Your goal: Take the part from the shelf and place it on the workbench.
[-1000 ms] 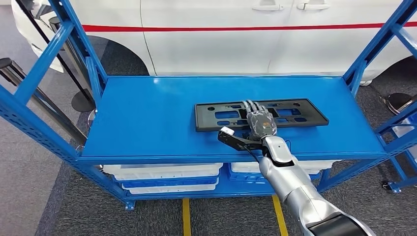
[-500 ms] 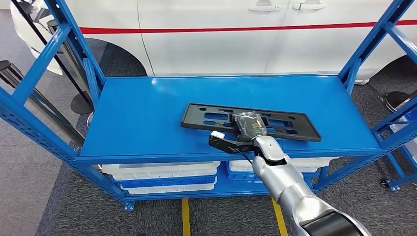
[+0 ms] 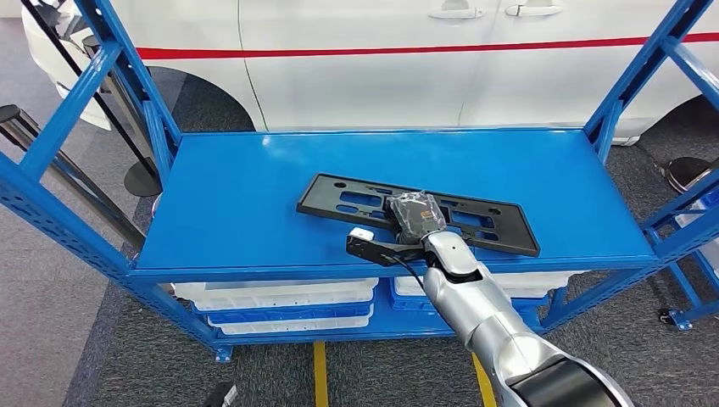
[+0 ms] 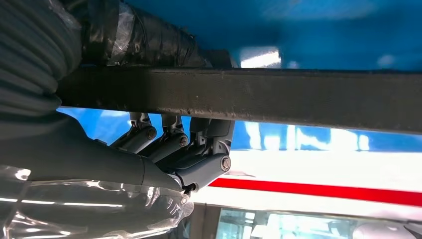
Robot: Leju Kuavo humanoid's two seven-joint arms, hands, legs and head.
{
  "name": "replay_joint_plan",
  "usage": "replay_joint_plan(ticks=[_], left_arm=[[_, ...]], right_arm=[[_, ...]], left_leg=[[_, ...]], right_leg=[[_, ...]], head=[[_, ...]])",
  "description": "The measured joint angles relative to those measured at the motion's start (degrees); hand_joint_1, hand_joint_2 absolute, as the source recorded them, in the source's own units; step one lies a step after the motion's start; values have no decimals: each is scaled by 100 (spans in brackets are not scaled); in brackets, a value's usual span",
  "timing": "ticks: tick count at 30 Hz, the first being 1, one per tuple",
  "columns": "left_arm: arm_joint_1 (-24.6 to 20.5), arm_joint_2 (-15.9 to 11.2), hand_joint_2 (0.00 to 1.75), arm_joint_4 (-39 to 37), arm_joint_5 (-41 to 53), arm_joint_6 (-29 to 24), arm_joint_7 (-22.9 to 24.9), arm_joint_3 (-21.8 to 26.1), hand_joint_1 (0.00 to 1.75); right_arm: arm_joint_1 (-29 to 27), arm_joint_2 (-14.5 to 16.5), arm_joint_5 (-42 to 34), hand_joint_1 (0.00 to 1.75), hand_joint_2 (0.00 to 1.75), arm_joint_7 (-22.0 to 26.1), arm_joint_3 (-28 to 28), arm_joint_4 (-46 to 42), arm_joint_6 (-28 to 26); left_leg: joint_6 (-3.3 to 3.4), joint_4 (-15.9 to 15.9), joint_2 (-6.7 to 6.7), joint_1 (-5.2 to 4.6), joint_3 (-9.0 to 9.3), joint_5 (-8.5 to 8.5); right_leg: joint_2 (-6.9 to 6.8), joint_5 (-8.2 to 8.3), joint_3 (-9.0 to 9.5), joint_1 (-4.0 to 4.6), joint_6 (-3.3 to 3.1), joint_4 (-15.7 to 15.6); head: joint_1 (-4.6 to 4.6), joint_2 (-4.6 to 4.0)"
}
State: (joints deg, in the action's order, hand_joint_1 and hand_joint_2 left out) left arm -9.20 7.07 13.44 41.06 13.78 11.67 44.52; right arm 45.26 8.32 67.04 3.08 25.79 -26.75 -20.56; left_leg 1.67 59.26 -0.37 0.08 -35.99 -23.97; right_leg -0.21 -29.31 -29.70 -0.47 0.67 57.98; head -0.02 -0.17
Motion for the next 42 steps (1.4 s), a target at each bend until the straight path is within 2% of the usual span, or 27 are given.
replay_joint_plan(ticks=[5, 10, 14, 19, 23, 25, 26, 28, 29, 30, 31, 32, 34, 35, 36, 37, 39, 40, 42], left_arm=[[8, -30, 175, 0, -72, -91, -72, 50, 0], [56, -29, 175, 0, -155, -263, -112, 63, 0], [107, -33, 175, 0, -197, -257, -128, 70, 0], [162, -83, 175, 0, -83, -190, -96, 71, 0], [193, -121, 175, 0, -79, -156, -94, 70, 0], [194, -126, 175, 0, -74, -124, -90, 69, 0], [190, -129, 175, 0, -70, -105, -86, 66, 0], [187, -145, 175, 0, -51, -54, -74, 59, 0], [188, -156, 175, 0, -41, -28, -65, 55, 0], [191, -166, 175, 0, -32, -9, -56, 54, 0], [193, -172, 175, 0, -26, 3, -49, 53, 0], [192, -175, 175, 0, -25, 11, -45, 53, 0], [185, -176, 175, 0, -23, 22, -43, 52, 0], [179, -178, 175, 0, -23, 27, -43, 51, 0], [178, -181, 175, 0, -23, 30, -43, 51, 0], [180, -185, 175, 0, -22, 31, -43, 50, 0], [191, -206, 175, 0, -21, 32, -41, 50, 0], [194, -215, 175, 0, -21, 33, -39, 50, 0], [192, -226, 175, 0, -21, 36, -37, 50, 0]], right_arm=[[3, -5, -225, 175, 175, 347, 0, -141, -528], [-46, -66, -548, 175, 175, 588, -1, -874, -796], [-145, -163, -907, 175, 175, 655, -2, -1726, -665], [-248, -331, -1284, 175, 175, 994, -2, -2591, -242], [-255, -457, -1403, 175, 175, 1101, -1, -2952, -82], [-255, -507, -1451, 175, 175, 1116, -1, -3067, -11], [-255, -535, -1468, 175, 175, 1122, 0, -3105, 24], [-259, -595, -1489, 175, 175, 1127, 2, -3144, 87], [-264, -622, -1498, 175, 175, 1128, 3, -3150, 112], [-268, -645, -1504, 175, 175, 1128, 4, -3150, 131], [-269, -662, -1508, 175, 175, 1128, 4, -3152, 146], [-267, -669, -1510, 175, 175, 1128, 4, -3156, 154], [-255, -678, -1512, 175, 175, 1129, 5, -3168, 162], [-250, -681, -1513, 175, 175, 1130, 6, -3176, 163], [-247, -686, -1513, 175, 175, 1130, 6, -3182, 163], [-246, -690, -1513, 175, 175, 1130, 7, -3189, 164], [-243, -694, -1513, 175, 175, 1130, 7, -3197, 164], [-240, -693, -1513, 175, 175, 1131, 8, -3201, 165], [-234, -692, -1513, 175, 175, 1132, 9, -3207, 168]], left_leg=[[0, 0, 2, 1, 0, 1], [0, 0, 2, 1, -3, 1], [0, 4, 1, -4, -9, -1], [9, 24, -1, -32, -32, -14], [61, 4, 1, -22, -32, 4], [99, -61, 13, 12, -11, 48], [113, -83, 18, 23, -6, 64], [126, -87, 18, 19, -20, 75], [124, -83, 17, 17, -28, 77], [123, -76, 15, 17, -34, 79], [120, -65, 14, 18, -37, 81], [113, -50, 11, 20, -39, 82], [72, -23, 5, 16, -63, 93], [34, -14, 1, 11, -80, 111], [-8, -12, -2, 7, -97, 134], [-52, -17, -6, 4, -109, 164], [-126, 10, -10, 12, -151, 144], [-159, 114, -8, 20, -204, 36], [-218, 686, 3, 47, -422, -410]], right_leg=[[1, 0, -3, 1, 0, 2], [4, 0, -6, 1, 0, 3], [5, 1, -10, -5, 2, -1], [5, 3, -22, -34, 16, -13], [5, -1, -22, -43, 68, -9], [15, -162, -109, -39, 89, 194], [19, -329, -228, -43, 94, 452], [21, -663, -582, -44, 105, 1176], [21, -725, -724, -46, 108, 1455], [20, -675, -786, -48, 107, 1558], [20, -518, -743, -51, 100, 1443], [19, -293, -604, -56, 87, 1132], [27, 20, -286, -47, 51, 446], [32, 88, -197, -33, 33, 231], [37, 91, -177, -15, 17, 158], [40, 115, -196, 3, -5, 148], [26, 175, -241, -21, -85, 123], [16, 219, -272, -34, -139, 108], [-6, 305, -366, -38, -213, 98]], head=[[0, 0], [0, 0], [0, 0], [1, 0], [0, 0], [2, 0], [2, 0], [3, 0], [4, 0], [3, 0], [4, 0], [3, 0], [2, 0], [2, 0], [1, 0], [2, 0], [1, 0], [-2, 0], [-10, 0]])
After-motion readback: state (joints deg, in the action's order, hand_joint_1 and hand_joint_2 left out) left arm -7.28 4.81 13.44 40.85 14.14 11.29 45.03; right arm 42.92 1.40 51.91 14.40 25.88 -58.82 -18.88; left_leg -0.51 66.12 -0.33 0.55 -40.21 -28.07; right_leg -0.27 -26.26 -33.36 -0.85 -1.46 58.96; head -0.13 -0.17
